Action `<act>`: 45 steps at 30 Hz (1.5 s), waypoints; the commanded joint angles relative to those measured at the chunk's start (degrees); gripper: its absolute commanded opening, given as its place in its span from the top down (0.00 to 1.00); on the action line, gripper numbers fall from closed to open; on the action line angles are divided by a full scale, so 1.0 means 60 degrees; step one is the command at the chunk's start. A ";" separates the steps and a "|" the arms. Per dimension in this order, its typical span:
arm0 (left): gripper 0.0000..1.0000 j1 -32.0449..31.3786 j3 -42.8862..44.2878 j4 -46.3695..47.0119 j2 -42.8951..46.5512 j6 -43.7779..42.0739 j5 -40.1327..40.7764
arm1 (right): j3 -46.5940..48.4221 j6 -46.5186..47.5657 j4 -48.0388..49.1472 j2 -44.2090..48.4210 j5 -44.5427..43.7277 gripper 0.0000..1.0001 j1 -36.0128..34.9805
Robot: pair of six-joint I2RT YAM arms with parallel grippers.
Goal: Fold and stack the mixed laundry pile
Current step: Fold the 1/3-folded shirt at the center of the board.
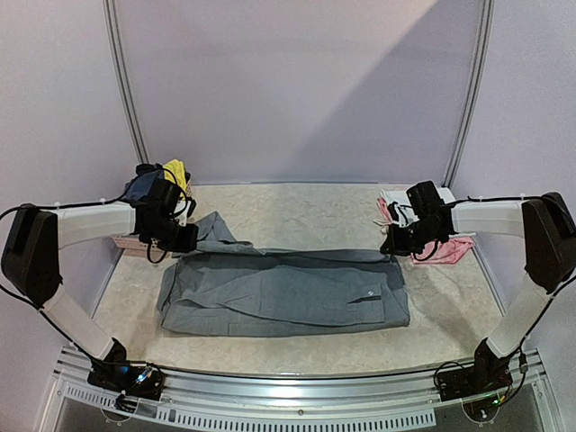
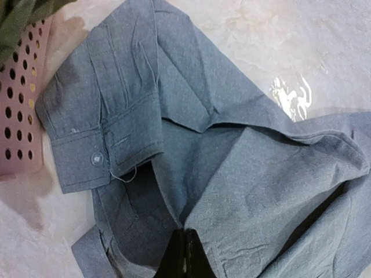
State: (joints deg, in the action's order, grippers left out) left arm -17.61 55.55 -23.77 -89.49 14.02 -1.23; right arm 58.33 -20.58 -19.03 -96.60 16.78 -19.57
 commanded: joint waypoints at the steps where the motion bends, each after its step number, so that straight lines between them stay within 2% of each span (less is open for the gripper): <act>1: 0.99 -0.0260 -0.0620 0.0140 0.0204 0.0320 0.0176 | -0.0447 -0.0237 0.0354 0.0304 -0.0299 0.97 -0.0076; 6: 0.95 -0.0478 -0.1083 0.0263 0.0223 0.0546 0.0573 | -0.0990 -0.0405 0.0613 0.0311 -0.0384 0.95 -0.0114; 11: 0.92 -0.0728 -0.1308 0.0197 0.0359 0.0658 0.0959 | -0.1403 -0.0524 0.0699 0.0452 -0.0435 0.83 -0.0136; 16: 0.77 -0.1128 -0.1117 -0.0327 0.1091 0.0742 0.1304 | -0.1313 -0.0560 0.0205 0.0984 -0.0533 0.66 -0.0172; 20: 0.66 -0.1582 -0.0662 -0.0956 0.1888 0.0832 0.1815 | -0.0949 -0.0613 -0.0259 0.1775 -0.0564 0.59 -0.0477; 26: 0.73 -0.1943 -0.0282 -0.0200 0.1770 0.0882 0.1473 | -0.0331 -0.0853 0.0422 0.1812 -0.0173 0.61 -0.1142; 36: 0.78 -0.2323 0.0154 0.1828 -0.0581 0.1051 0.0618 | 0.0284 -0.1168 0.1504 -0.0728 0.0257 0.67 -0.1760; 45: 0.79 -0.2466 0.0000 0.2778 -0.2151 0.1420 0.0700 | 0.0693 -0.0839 0.1110 -0.2291 -0.0623 0.68 -0.1645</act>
State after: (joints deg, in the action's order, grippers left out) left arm -30.94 55.35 -10.76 -100.27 20.88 3.27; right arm 60.53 -26.68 -11.53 -107.81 16.08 -29.93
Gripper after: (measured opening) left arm 0.210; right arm 0.324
